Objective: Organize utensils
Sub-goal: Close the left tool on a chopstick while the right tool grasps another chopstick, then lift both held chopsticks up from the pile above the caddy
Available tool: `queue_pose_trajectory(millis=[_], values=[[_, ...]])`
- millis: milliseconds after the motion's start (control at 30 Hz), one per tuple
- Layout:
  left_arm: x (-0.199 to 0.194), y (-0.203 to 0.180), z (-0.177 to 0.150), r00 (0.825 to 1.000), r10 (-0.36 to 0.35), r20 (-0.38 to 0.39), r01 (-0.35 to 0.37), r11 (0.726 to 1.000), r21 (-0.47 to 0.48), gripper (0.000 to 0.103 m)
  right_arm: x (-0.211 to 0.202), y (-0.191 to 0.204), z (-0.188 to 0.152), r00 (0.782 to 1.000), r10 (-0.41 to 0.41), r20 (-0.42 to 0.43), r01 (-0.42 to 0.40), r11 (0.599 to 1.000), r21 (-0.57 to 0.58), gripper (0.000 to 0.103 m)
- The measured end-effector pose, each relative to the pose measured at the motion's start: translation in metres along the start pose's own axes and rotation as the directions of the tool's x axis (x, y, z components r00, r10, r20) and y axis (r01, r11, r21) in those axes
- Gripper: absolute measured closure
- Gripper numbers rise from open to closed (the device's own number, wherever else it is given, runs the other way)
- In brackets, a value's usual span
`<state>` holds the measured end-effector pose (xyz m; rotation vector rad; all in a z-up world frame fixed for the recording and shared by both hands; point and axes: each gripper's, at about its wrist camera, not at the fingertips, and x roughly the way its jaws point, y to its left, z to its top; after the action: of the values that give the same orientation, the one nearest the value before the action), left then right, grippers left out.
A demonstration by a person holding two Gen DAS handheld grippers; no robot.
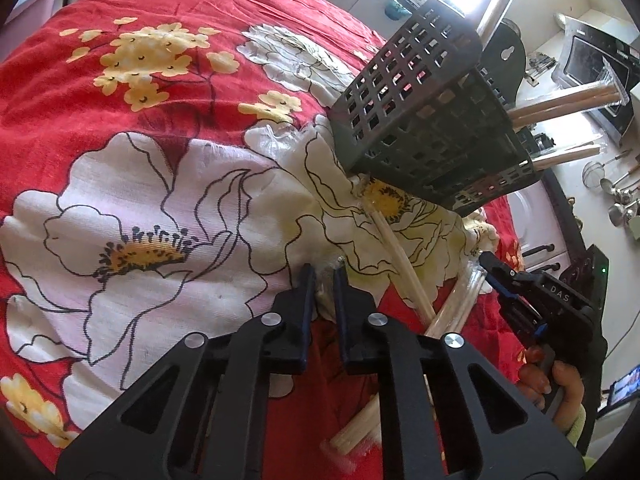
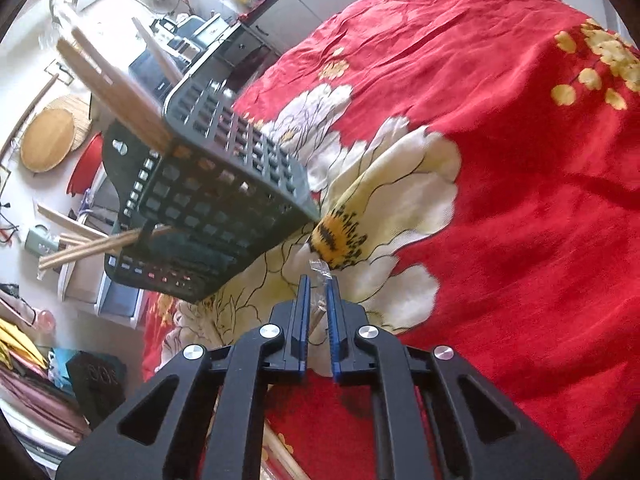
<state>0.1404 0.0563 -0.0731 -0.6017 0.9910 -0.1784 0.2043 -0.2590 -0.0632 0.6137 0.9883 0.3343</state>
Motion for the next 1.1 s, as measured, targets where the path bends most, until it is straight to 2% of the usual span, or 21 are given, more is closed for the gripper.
queue_pose_trajectory(millis=[133, 300, 467, 667, 800, 1100], values=[[0.0, 0.003, 0.001, 1.0, -0.014, -0.001, 0.014, 1.0, -0.015, 0.098, 0.0, -0.001, 0.003, 0.999, 0.031, -0.041, -0.031, 0.999, 0.015, 0.09], [-0.001, 0.003, 0.001, 1.0, -0.02, 0.005, 0.02, 1.0, -0.021, 0.099, -0.002, -0.008, 0.004, 0.999, 0.042, -0.03, -0.04, 0.998, 0.055, 0.09], [-0.004, 0.002, 0.0, 1.0, -0.021, 0.014, 0.021, 1.0, -0.018, 0.1, -0.009, -0.012, 0.006, 0.999, 0.036, 0.01, -0.037, 0.997, 0.061, 0.098], [-0.016, -0.006, 0.004, 0.998, -0.019, 0.052, 0.018, 1.0, 0.011, 0.1, -0.026, 0.0, 0.008, 0.998, 0.037, 0.051, -0.036, 0.999, -0.014, 0.1], [-0.036, -0.012, 0.01, 0.993, -0.023, 0.112, 0.019, 0.999, 0.032, 0.1, -0.046, 0.015, 0.009, 0.994, 0.055, 0.098, -0.046, 0.995, -0.089, 0.1], [-0.077, -0.018, 0.031, 0.968, -0.007, 0.252, -0.003, 0.999, 0.04, 0.101, -0.083, 0.053, 0.01, 0.978, 0.126, 0.165, -0.086, 0.97, -0.228, 0.101]])
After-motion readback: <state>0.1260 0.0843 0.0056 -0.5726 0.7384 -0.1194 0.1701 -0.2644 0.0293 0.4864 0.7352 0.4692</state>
